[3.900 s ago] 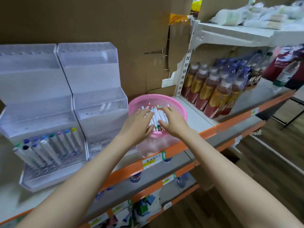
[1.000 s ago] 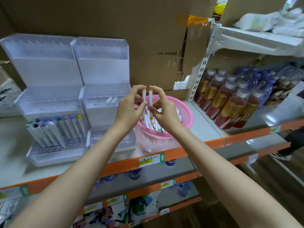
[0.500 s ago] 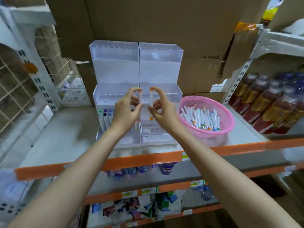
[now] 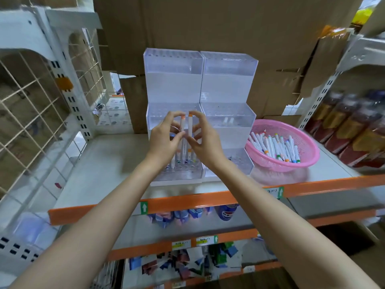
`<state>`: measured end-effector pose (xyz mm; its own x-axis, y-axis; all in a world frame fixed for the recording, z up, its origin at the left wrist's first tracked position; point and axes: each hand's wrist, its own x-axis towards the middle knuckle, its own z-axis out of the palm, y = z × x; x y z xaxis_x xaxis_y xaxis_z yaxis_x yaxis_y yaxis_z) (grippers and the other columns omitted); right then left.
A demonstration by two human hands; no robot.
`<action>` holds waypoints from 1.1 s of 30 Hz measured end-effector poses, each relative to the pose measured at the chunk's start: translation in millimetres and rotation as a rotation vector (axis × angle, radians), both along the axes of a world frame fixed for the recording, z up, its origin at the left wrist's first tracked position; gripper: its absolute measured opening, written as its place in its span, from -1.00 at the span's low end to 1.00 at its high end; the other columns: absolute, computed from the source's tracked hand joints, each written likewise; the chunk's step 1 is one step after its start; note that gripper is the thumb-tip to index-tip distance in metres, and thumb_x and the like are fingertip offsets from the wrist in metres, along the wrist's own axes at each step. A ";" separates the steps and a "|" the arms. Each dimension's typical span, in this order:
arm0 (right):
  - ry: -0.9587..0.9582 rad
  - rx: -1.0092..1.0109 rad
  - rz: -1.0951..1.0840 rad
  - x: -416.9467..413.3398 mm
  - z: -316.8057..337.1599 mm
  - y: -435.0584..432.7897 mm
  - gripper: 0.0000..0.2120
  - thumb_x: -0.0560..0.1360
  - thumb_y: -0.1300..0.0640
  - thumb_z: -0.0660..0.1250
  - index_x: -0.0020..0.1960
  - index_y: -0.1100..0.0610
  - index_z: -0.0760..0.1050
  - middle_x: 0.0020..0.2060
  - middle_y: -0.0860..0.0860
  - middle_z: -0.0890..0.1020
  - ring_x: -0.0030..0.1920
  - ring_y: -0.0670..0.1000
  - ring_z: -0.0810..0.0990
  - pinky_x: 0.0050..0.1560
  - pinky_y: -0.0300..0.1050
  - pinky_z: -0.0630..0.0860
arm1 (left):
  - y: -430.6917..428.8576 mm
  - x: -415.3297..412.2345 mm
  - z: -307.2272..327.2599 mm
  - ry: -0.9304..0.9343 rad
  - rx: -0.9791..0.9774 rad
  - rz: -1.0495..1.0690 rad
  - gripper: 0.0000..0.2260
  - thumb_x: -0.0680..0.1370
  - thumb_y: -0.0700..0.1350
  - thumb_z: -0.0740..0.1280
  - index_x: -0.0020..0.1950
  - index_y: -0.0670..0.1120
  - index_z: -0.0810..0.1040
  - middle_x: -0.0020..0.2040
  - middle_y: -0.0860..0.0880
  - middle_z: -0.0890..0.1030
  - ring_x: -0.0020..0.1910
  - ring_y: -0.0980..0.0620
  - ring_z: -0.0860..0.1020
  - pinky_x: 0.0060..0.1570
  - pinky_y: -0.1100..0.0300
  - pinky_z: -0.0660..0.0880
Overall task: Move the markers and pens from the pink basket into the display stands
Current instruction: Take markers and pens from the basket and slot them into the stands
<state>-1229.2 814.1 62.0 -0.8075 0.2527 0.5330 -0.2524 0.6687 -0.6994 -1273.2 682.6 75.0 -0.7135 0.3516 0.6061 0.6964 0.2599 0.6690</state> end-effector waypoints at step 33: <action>-0.020 0.018 -0.047 1.3 -9.5 -7.8 -0.66 0.53 0.25 0.34 0.25 0.05 0.37 -0.24 -0.11 0.53 -0.26 0.01 0.58 -0.24 -0.05 0.52 | -11.9 -15.5 -23.3 0.156 -0.217 -0.037 -0.92 0.45 -0.27 0.41 -0.13 -0.19 0.53 -0.25 -0.09 0.62 -0.23 -0.12 0.56 -0.21 -0.04 0.53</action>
